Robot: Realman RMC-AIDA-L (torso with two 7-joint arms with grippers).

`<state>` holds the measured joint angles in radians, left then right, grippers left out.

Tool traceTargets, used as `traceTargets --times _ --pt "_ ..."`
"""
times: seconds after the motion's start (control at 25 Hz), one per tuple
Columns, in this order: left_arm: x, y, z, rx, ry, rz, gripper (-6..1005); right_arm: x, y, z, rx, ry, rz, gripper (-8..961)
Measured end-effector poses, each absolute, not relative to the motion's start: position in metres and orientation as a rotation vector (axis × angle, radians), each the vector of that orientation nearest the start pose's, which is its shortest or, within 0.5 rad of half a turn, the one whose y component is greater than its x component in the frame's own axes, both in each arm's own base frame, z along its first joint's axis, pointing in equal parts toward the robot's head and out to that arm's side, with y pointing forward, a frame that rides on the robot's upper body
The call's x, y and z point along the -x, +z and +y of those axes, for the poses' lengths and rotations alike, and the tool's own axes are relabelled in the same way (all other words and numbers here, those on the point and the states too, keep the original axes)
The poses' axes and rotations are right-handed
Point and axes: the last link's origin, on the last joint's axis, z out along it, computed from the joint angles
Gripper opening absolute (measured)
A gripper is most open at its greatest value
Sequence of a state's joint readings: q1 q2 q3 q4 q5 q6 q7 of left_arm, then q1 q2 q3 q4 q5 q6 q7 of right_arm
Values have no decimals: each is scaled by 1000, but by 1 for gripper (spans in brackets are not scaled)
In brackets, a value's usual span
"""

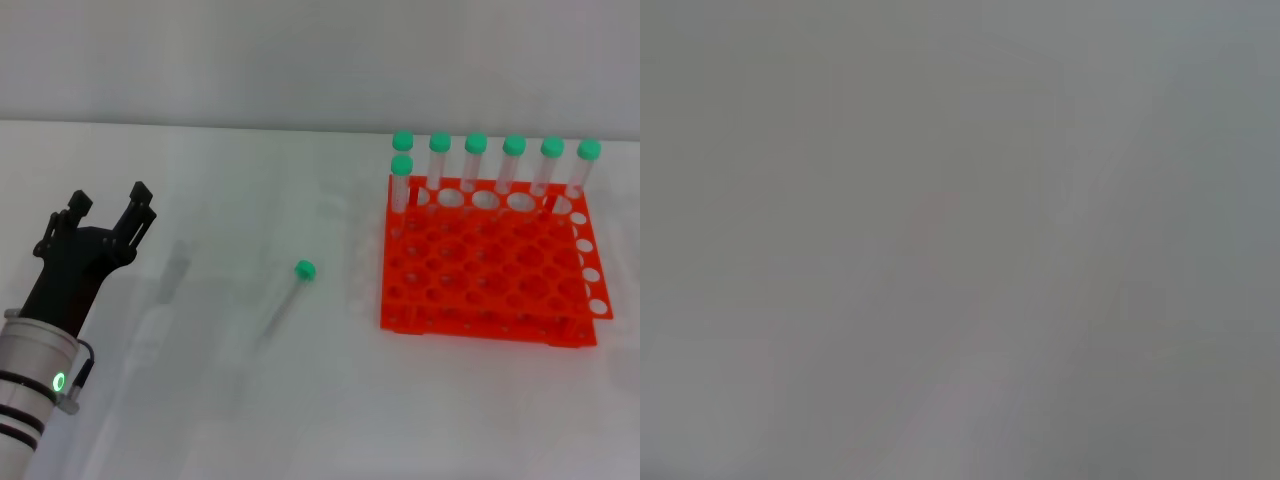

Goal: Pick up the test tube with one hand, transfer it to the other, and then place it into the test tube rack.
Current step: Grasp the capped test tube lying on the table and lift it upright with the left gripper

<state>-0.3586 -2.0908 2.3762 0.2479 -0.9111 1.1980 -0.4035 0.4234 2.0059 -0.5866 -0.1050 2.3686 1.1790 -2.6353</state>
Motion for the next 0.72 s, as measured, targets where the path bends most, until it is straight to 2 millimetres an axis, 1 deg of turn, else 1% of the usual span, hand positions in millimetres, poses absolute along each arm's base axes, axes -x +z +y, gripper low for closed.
traceTargets --times 0.24,0.36,0.52,0.6,0.72 --pt "319 -30 314 1539 -962 -804 852 -385 76 327 1380 763 661 855" --pt "315 -34 324 1560 -953 -835 848 -386 78 326 1368 765 662 854" --pt "308 -34 348 1615 -997 -951 842 -388 80 325 1348 768 666 854" --pt "305 -25 361 1669 -1024 -983 840 -388 80 325 1346 768 666 853" --pt "301 -7 381 1766 -1053 -1030 836 -388 80 325 1347 769 666 853"
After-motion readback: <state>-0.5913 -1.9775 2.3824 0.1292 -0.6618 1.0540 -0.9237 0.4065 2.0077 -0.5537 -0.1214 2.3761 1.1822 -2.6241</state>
